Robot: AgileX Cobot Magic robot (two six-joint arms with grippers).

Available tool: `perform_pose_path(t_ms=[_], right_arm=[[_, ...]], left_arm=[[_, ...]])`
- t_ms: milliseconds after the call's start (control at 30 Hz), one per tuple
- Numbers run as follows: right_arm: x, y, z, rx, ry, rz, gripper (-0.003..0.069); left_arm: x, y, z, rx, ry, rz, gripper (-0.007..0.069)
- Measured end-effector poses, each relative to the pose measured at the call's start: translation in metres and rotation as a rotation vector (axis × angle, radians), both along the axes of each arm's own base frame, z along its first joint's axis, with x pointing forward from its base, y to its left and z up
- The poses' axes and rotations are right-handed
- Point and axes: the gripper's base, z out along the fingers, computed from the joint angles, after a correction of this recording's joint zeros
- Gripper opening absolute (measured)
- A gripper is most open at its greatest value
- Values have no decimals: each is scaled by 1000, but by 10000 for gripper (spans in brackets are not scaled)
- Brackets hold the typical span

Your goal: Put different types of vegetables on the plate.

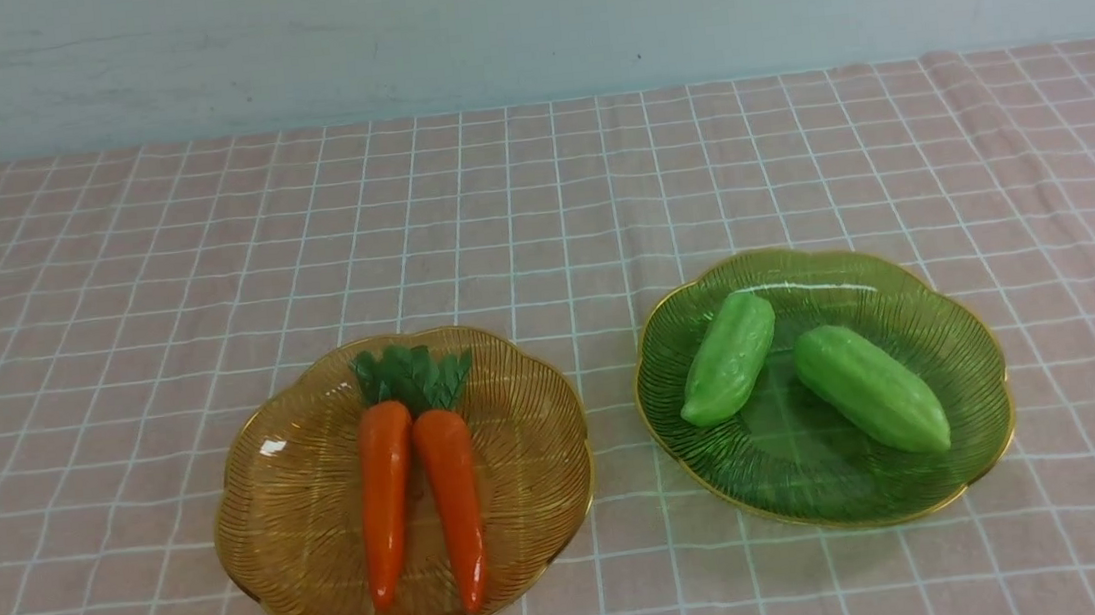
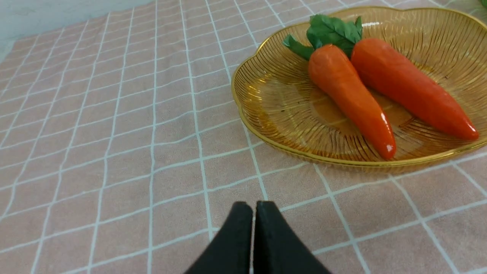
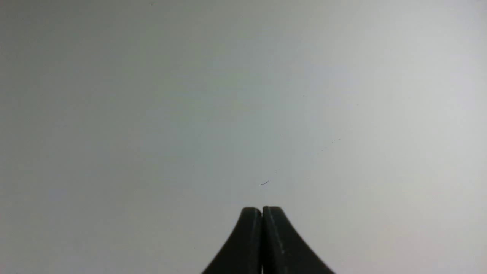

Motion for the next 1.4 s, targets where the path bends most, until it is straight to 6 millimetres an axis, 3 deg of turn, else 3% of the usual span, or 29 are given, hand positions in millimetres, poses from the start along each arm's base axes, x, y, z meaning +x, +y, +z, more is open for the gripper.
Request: perform_pose_path(t_ms=[1000,1167,1267,1400], right_arm=[[0,0,0,-1,0,-1,-14],[1,1,-1,-74,1,-37,-14],[7,2,-13,-176,68,-111,-14],[23,1,-52,-269,268,-220,-14]], left_arm=[[0,0,0,1,-2,-1,-3],[0,0,0,1,-2,-1,-3],[0,0,0,1,-2,-1,-3],[0,0,0,1,-2,-1,-3]])
